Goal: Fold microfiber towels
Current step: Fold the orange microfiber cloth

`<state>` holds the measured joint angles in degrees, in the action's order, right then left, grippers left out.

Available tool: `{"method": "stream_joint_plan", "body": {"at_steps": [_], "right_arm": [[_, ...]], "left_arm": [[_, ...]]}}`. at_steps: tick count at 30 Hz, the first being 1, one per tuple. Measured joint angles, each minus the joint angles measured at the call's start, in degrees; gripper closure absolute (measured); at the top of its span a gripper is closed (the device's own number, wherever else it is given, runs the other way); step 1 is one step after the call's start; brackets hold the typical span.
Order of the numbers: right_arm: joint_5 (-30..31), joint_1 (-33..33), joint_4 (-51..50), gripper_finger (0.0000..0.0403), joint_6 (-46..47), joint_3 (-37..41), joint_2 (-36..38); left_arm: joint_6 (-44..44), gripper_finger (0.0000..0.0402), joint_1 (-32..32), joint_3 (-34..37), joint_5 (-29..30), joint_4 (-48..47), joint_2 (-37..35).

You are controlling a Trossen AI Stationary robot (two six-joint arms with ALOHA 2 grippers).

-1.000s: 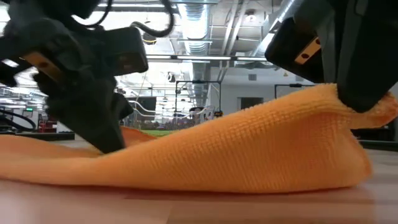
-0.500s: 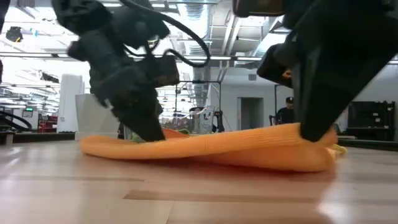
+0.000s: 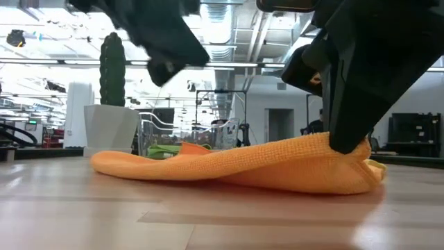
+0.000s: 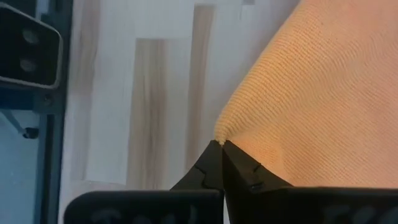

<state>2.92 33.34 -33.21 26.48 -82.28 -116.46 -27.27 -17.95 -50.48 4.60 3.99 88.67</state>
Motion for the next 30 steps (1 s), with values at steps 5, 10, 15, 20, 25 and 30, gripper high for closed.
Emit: {"method": "stream_joint_plan", "body": {"at_steps": [5,10,15,20,25,30], "right_arm": [[0.3,0.0,2.9,0.0381,0.0,0.0,0.0],[0.6,-0.1,4.8,0.0383,-1.1,0.0,0.0],[0.6,-0.5,5.4,0.0382,-1.5,0.0,0.0],[0.6,-1.0,5.4,0.0380,-1.5,0.0,0.0],[0.7,-1.6,5.6,0.0384,-1.5,0.0,0.0],[0.7,-1.6,5.9,0.0380,-1.5,0.0,0.0]], "left_arm": [[-3.0,0.0401,-7.4,1.0,9.7,9.6,6.4],[-9.0,0.0401,-10.2,0.7,10.8,17.3,14.4],[-15.2,0.0401,-11.9,0.7,10.5,21.0,19.1],[-17.0,0.0401,-14.4,0.7,12.6,21.0,20.0],[-18.2,0.0401,-15.2,0.8,13.7,19.3,21.4],[-17.6,0.0401,-15.2,0.8,14.8,18.1,21.3]]}}
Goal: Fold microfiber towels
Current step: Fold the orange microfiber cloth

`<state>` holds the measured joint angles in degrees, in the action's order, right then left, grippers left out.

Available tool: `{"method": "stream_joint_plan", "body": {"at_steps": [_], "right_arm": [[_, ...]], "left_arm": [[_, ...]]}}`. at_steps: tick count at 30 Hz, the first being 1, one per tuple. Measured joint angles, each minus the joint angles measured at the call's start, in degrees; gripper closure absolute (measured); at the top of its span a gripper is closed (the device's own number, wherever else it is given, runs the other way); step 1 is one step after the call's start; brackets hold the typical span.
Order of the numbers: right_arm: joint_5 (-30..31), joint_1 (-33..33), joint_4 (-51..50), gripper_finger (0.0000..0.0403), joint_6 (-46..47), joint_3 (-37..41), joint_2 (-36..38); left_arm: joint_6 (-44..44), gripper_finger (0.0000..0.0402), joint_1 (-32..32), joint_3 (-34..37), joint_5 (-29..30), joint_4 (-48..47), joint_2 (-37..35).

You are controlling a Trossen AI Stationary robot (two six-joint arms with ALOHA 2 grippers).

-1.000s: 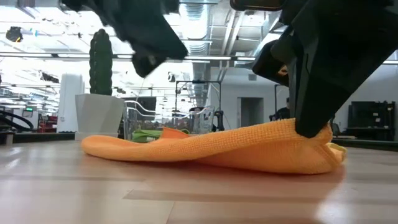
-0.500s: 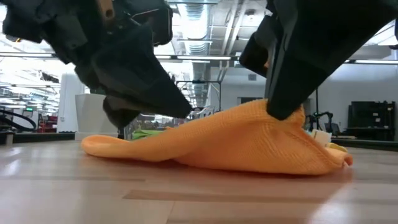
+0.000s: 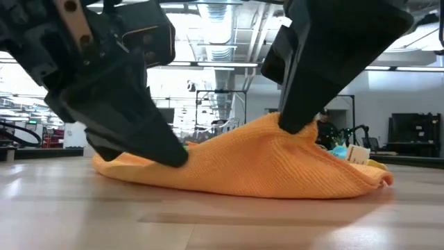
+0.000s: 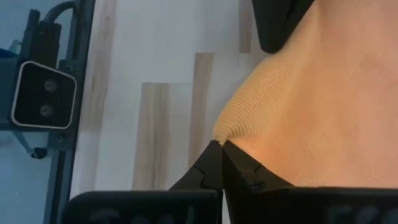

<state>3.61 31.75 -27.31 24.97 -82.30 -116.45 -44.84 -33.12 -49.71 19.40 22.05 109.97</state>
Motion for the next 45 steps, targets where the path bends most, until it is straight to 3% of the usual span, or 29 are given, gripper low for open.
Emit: {"method": "stream_joint_plan", "body": {"at_steps": [8,15,23,37,45], "right_arm": [[-0.7,0.9,0.0,0.0384,0.4,-0.1,0.0],[-0.8,1.6,0.0,0.0381,0.5,-0.1,0.0],[-0.8,1.6,0.0,0.0379,0.5,-0.1,0.0],[-1.0,1.6,0.0,0.0379,0.5,-0.1,0.0],[-5.0,1.6,0.0,0.0382,0.1,-0.1,0.0]], "left_arm": [[1.5,0.0401,0.0,0.0,-2.2,1.7,-3.8],[5.9,0.0401,0.4,-0.1,8.4,1.3,-6.2],[1.5,0.0401,0.7,-0.1,1.7,10.6,1.6],[1.3,0.0401,0.2,0.0,1.4,4.6,1.8],[1.3,0.0401,0.5,0.0,1.1,3.8,1.8]]}}
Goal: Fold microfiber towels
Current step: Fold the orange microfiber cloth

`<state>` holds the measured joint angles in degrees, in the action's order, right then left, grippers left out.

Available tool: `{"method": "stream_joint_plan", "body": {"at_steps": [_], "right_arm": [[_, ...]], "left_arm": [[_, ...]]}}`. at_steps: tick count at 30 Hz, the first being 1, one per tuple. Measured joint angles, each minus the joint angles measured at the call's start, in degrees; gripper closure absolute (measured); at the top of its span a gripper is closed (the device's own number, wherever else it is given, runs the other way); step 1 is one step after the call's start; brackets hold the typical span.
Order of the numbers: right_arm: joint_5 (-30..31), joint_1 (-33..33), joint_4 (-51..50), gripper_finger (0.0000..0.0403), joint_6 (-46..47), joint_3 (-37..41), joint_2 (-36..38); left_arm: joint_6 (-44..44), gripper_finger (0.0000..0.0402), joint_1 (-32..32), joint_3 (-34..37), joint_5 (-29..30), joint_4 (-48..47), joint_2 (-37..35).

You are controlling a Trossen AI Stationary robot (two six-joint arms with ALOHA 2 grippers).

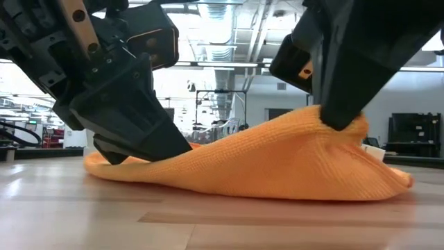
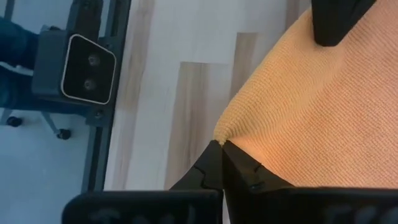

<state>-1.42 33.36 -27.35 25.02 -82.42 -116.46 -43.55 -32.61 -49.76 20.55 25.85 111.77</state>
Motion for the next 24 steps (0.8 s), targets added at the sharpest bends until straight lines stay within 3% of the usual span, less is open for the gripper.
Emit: {"method": "stream_joint_plan", "body": {"at_steps": [13,24], "right_arm": [[-0.3,-1.1,-0.9,0.0382,-9.0,-5.7,0.0],[-0.2,-5.9,-0.2,0.0381,-14.2,-5.7,0.0]], "left_arm": [[1.4,0.0401,0.9,0.0,-2.1,0.2,0.0],[4.1,0.0401,1.0,0.1,-3.3,-0.2,-0.9]]}}
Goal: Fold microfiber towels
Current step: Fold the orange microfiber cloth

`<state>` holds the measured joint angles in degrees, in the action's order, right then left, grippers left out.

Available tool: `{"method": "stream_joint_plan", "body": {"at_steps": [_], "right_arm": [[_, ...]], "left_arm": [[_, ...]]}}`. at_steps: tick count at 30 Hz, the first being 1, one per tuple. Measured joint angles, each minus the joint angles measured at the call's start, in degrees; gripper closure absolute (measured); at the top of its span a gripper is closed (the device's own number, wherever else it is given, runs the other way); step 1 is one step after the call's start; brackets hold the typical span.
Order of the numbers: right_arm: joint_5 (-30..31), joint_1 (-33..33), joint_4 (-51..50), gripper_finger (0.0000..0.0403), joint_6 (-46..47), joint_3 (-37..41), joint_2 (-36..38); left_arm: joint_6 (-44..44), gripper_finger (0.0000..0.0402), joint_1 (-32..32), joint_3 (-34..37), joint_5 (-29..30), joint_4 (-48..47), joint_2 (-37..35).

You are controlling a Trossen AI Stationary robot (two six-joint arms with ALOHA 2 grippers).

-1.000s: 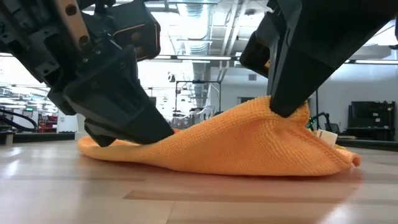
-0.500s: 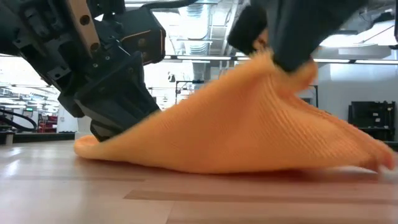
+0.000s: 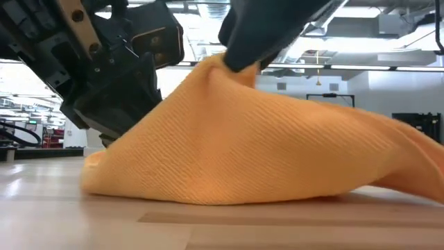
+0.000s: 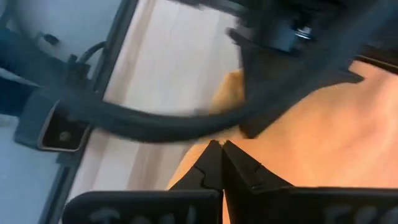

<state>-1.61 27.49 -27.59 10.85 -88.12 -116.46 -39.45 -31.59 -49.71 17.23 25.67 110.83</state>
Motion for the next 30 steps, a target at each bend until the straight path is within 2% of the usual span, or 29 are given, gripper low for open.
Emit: {"method": "stream_joint_plan", "body": {"at_steps": [5,10,13,20,24,30], "right_arm": [[0.0,-0.7,0.7,0.0383,-2.4,0.0,0.0],[-0.2,-0.9,0.8,0.0381,-2.4,0.0,0.0],[0.0,-1.0,0.7,0.0380,-2.3,0.0,0.0],[0.0,-0.5,0.3,0.0383,-0.8,0.1,0.0],[0.1,-0.1,-0.3,0.0379,-0.8,0.1,0.0],[0.1,0.3,0.7,0.0385,-0.1,0.1,0.0]], "left_arm": [[0.8,0.0401,0.5,0.0,-0.6,-8.1,-6.9],[2.8,0.0401,0.1,-0.1,4.9,-21.9,-15.2],[1.4,0.0401,-0.5,1.0,7.2,-26.6,-15.0],[-2.0,0.0401,0.1,4.0,4.8,-20.3,-8.5],[0.8,0.0402,2.3,3.3,-0.1,-12.7,-4.5],[5.6,0.0401,5.6,1.4,-4.9,-9.9,-1.4]]}}
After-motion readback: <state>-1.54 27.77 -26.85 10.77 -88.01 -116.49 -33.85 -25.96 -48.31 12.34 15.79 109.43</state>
